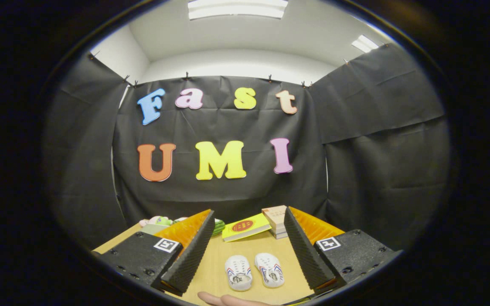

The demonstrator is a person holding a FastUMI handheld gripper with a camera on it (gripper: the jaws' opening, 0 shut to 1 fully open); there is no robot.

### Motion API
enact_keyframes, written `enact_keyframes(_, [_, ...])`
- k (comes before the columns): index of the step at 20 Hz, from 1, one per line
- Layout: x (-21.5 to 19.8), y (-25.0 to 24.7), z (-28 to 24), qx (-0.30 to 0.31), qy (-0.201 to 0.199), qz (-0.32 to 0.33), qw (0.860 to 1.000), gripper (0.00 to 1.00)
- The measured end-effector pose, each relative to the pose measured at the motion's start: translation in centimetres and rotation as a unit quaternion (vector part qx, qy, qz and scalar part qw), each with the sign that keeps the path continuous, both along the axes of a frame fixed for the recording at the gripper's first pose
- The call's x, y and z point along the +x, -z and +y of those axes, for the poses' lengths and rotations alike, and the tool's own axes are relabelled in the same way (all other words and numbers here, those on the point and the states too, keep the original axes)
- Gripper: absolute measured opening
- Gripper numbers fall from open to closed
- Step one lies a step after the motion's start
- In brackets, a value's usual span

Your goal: Open the storage box then place both shoes into the box .Put the left shoe in first, then the right shoe, with the right side of both shoes facing outward in a uniform manner.

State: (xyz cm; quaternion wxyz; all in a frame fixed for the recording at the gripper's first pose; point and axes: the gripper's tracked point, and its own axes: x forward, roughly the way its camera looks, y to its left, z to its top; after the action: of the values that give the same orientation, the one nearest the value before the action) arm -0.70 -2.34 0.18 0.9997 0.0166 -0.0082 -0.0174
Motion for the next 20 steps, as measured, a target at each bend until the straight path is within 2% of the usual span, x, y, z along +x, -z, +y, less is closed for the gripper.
enact_keyframes(5, [0.8, -0.9, 0.6, -0.004, -0.015, 0.002, 1.000, 1.00])
enact_keyframes(11, [5.7, 2.2, 3.1, -0.009, -0.082, 0.055, 0.995, 1.00])
enact_keyframes(14, [9.0, 5.4, 5.2, -0.004, -0.129, 0.099, 0.987, 1.00])
enact_keyframes(17, [12.6, 7.9, 6.5, 0.014, -0.159, 0.125, 0.979, 1.00])
enact_keyframes(20, [16.4, 11.1, 7.8, 0.057, -0.190, 0.163, 0.967, 1.00])
